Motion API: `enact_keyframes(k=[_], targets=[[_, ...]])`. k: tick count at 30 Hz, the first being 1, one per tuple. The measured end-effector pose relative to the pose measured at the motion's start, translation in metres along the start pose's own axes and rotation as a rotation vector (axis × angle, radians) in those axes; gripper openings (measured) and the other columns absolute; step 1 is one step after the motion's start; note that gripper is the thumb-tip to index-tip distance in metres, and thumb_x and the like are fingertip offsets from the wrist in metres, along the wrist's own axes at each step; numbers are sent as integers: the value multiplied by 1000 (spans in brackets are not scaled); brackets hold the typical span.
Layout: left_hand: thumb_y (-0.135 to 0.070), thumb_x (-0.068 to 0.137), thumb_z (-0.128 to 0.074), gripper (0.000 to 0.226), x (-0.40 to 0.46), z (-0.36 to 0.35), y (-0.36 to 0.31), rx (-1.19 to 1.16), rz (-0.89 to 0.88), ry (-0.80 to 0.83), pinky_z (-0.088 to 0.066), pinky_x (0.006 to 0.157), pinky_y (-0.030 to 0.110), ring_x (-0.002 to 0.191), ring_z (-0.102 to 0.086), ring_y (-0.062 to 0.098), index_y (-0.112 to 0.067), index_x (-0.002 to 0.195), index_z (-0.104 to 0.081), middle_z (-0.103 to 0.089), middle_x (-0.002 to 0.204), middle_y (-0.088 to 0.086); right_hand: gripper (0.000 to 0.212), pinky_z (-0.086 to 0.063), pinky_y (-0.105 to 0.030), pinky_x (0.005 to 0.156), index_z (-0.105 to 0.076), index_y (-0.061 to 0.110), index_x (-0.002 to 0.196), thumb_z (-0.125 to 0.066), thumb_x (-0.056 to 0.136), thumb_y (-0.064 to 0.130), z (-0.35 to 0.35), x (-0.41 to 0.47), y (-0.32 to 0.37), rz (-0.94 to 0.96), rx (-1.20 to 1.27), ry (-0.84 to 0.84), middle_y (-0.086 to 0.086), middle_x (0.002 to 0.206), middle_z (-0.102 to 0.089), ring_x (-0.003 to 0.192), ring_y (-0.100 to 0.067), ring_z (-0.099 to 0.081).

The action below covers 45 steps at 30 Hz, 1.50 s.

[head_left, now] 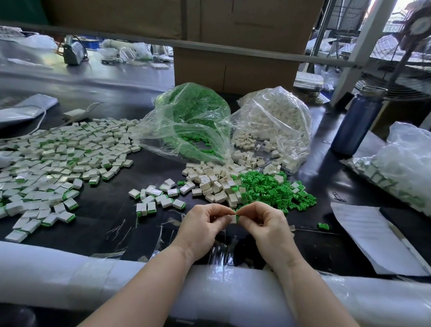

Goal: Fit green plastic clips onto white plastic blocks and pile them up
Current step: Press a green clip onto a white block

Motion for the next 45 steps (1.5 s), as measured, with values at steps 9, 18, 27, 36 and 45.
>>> enact_keyframes(k=[9,18,27,36,45], targets=[[-4,85,-64,18,-2,-3,-1,-14,4,36,-52,81,23,75,-61,8,-20,82,-71,-69,79,-1,23,-51,-25,65,-63,13,70,-69,74,-8,-3,-1,-5,-68,42,42,-8,70,-65,65,-13,-59],[1,84,-63,22,-2,-6,-3,-9,-5,73,-51,71,19,69,-58,10,-19,77,-68,-64,71,-1,25,-53,-22,65,-64,13,66,-71,72,-10,-5,-2,-5,-85,39,87,-6,69,-67,65,-11,-61],[-5,84,-65,10,-3,-7,-6,112,-50,87,-45,73,11,67,-56,-2,-10,88,-72,-62,71,-12,20,-53,-21,64,-65,9,69,-70,72,-11,-7,-1,-4,-76,27,107,-6,69,-67,64,-11,-62],[-8,81,-70,21,-3,-6,-8,89,-92,65,-49,82,14,85,-63,5,-25,93,-65,-67,88,-8,13,-52,-21,57,-65,8,75,-67,79,-4,0,1,-11,-121,158,19,-6,65,-68,59,-11,-62],[-20,87,-62,7,1,0,-4,42,-62,7,-51,82,21,85,-64,9,-24,88,-68,-69,85,-6,10,-50,-16,56,-67,9,74,-67,82,3,-1,0,-12,-118,197,26,0,61,-68,57,-5,-63]])
Point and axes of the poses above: each hand's wrist, its own x-axis towards the middle knuckle, its own z-axis out of the back of the hand, y = z × x, the point moved 9 cm from there along x, towards the middle knuckle
